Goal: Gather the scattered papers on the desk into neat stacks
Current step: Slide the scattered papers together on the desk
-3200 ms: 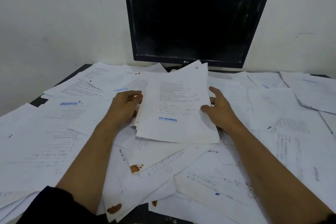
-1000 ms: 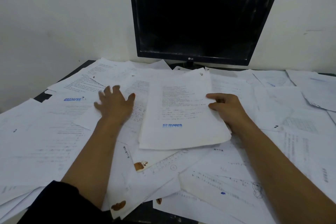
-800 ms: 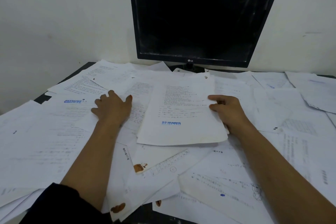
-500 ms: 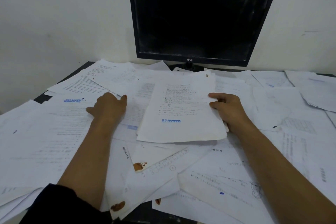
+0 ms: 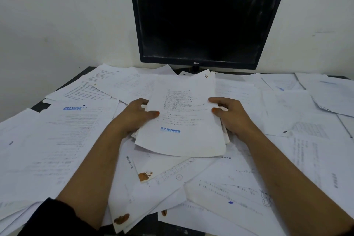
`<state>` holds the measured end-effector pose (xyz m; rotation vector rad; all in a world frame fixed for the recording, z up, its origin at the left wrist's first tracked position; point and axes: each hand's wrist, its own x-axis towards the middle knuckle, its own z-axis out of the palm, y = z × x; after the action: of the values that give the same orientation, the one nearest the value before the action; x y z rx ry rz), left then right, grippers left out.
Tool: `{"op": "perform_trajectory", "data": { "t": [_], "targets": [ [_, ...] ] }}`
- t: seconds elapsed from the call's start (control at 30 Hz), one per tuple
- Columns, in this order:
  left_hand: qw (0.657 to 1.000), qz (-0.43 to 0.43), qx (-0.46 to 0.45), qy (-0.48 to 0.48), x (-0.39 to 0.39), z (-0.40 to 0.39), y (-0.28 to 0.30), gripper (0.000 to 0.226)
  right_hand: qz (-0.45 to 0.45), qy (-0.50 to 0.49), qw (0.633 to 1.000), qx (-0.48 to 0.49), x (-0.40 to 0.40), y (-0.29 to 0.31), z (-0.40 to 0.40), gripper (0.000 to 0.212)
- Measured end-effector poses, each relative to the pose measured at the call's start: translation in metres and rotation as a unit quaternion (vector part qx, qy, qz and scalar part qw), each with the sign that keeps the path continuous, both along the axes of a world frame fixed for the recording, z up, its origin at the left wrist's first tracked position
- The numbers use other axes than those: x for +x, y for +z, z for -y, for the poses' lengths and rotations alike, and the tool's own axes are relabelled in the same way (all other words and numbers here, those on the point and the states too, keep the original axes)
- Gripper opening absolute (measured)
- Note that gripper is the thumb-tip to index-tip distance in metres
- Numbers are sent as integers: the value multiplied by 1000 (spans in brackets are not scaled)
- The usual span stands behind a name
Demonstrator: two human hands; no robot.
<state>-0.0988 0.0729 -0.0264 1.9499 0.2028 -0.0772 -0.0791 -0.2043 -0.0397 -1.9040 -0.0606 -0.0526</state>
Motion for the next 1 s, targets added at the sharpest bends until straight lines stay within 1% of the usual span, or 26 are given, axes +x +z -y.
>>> {"op": "perform_trajectory", "data": {
  "t": [0.07, 0.13, 0.27, 0.33, 0.43, 0.47, 0.5, 0.57, 0.6, 0.63, 0.67, 0.7, 0.73, 0.77, 0.8, 0.83, 0.87, 0.9, 0.93, 0.97, 1.0],
  "targets": [
    [999, 10, -41, -7, -1, 1, -1, 43, 4, -6, 1000, -5, 0, 1, 0, 35],
    [993, 31, -111, 7, -1, 2, 1, 45, 2, -28, 1000, -11, -2, 3, -1, 40],
    [971, 50, -225, 64, 0, 7, 2, 40, -29, -59, 997, 40, -4, 11, 0, 51],
    [954, 40, -287, 73, 0, 10, 3, 33, -69, -57, 992, 93, -6, 16, -1, 50],
    [939, 27, -341, 46, 0, 11, 2, 24, -139, -27, 958, 250, -6, 21, -2, 49],
    [935, 27, -351, 42, 0, 11, 1, 24, -150, -12, 950, 274, -6, 21, -2, 48],
    [930, 31, -362, 44, 1, 12, 1, 24, -153, -5, 949, 276, -7, 22, -1, 47],
    [924, 46, -371, 78, 1, 15, 4, 20, -144, -10, 948, 282, -6, 22, 0, 45],
    [928, 57, -355, 99, 1, 18, 5, 21, -140, -18, 942, 303, -6, 22, 1, 44],
    [939, 77, -316, 108, 0, 21, 6, 25, -140, -26, 932, 334, -6, 23, 2, 44],
    [956, 107, -252, 107, -1, 23, 6, 29, -143, -34, 918, 368, -6, 24, 3, 43],
    [970, 146, -172, 95, -2, 25, 3, 32, -145, -41, 906, 395, -7, 25, 5, 43],
    [976, 187, -77, 75, -1, 24, -4, 33, -147, -48, 899, 410, -7, 26, 7, 44],
    [974, 218, 34, 45, 0, 22, -13, 32, -147, -52, 897, 414, -7, 26, 8, 44],
    [963, 221, 154, 7, 3, 20, -22, 33, -147, -55, 897, 412, -7, 26, 9, 43],
    [943, 200, 263, -36, 6, 18, -29, 39, -147, -56, 899, 408, -8, 26, 9, 44],
    [922, 161, 343, -76, 8, 18, -33, 47, -147, -57, 901, 404, -8, 26, 8, 44],
    [907, 119, 390, -107, 9, 19, -35, 55, -146, -57, 903, 400, -8, 26, 8, 46],
    [899, 88, 410, -126, 11, 20, -35, 59, -146, -59, 904, 397, -8, 25, 8, 48],
    [898, 75, 412, -132, 11, 20, -34, 60, -147, -62, 905, 395, -7, 26, 9, 52],
    [905, 73, 399, -128, 11, 20, -34, 59, -148, -66, 904, 395, -7, 26, 10, 55]
  ]
}}
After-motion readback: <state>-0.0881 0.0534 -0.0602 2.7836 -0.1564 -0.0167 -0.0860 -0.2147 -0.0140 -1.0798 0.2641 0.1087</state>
